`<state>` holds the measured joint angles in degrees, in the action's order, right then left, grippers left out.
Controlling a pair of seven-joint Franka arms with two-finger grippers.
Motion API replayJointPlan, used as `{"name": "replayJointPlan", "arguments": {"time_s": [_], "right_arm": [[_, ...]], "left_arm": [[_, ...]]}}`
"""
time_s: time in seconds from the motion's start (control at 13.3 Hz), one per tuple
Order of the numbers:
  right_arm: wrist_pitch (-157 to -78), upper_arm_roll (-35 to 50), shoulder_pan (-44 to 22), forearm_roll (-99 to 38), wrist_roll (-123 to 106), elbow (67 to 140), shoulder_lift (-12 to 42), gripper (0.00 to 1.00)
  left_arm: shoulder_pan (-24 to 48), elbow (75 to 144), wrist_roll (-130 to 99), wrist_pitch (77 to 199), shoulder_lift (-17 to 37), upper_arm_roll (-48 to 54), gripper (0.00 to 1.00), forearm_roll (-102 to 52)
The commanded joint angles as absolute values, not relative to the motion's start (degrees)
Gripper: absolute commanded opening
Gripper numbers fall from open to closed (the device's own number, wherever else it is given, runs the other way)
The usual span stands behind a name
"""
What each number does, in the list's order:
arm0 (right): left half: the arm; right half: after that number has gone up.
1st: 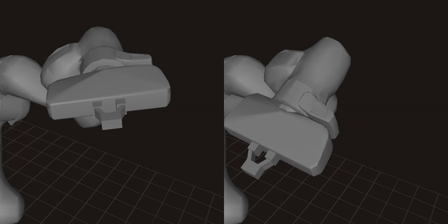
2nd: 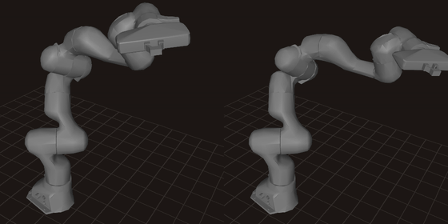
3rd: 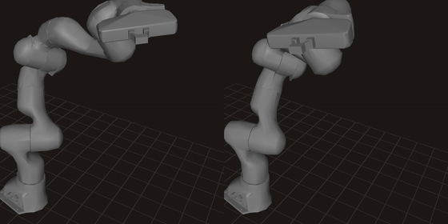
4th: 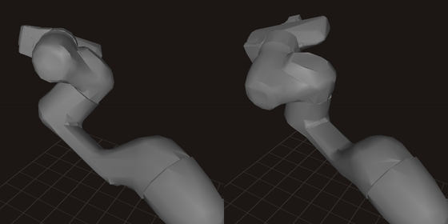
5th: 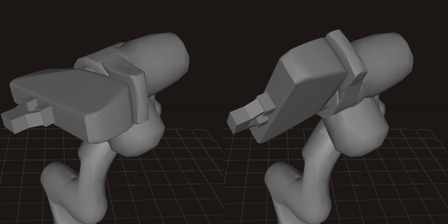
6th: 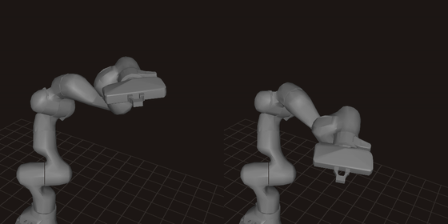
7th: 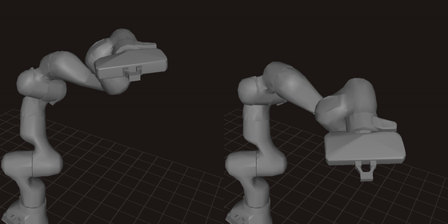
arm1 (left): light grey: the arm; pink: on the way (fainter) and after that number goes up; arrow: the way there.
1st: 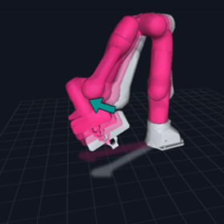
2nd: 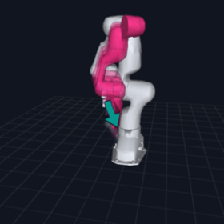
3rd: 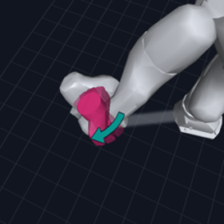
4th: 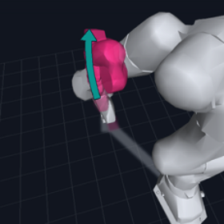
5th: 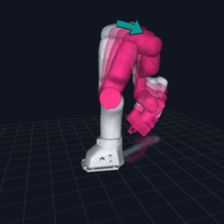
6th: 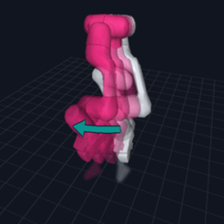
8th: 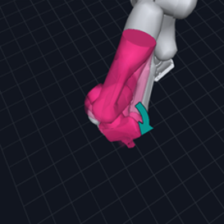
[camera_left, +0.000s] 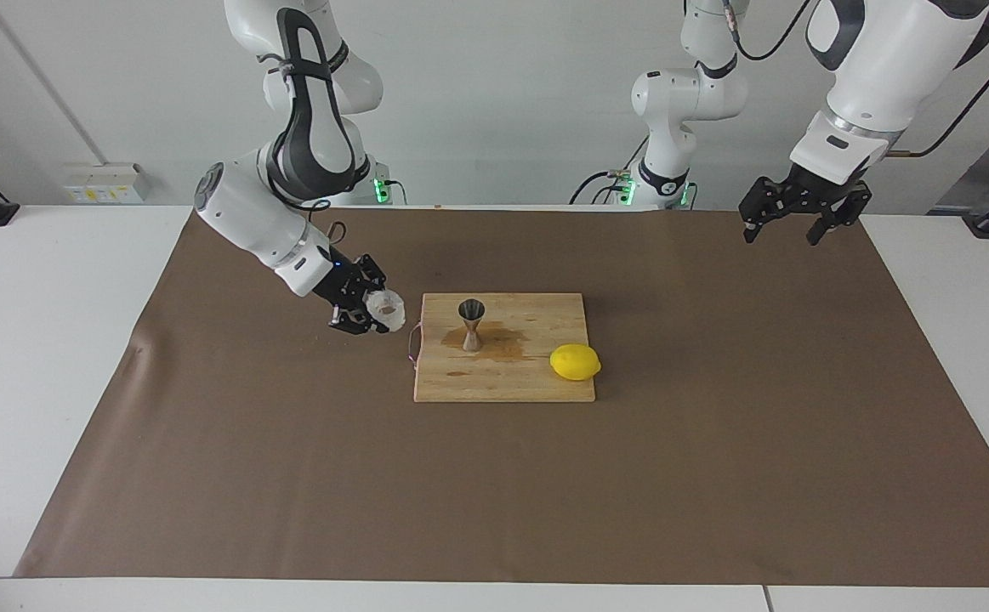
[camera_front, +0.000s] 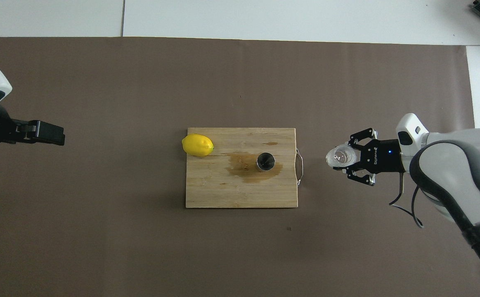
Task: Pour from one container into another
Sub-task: 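Lift the white cup with the right gripper over the metal cup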
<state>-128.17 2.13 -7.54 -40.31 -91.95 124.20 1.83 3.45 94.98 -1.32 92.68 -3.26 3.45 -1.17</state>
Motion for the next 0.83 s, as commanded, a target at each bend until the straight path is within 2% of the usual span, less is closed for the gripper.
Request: {"name": "replayJointPlan", "arguments": {"time_s": [0.0,0.38,0.75], "right_arm": [[-130.4,2.1,-11.2,-34.4,-82.5,122.5,1.5,0.00],[-133.5,2.1,-17.9,-21.2,-66.7,120.5,1.8,0.00],[-133.8,2.2,-21.4,-6.6,-55.6,118.7,2.2,0.00]], "left_arm": [[3.3,96.2,-1.1,93.5,-4.2,3.3,1.00,-0.9],[3.3,96.2,-1.1,93.5,-4.2,3.3,1.00,-0.9],[3.3,96.2,-1.1,93.5,-4.2,3.3,1.00,-0.9]]}}
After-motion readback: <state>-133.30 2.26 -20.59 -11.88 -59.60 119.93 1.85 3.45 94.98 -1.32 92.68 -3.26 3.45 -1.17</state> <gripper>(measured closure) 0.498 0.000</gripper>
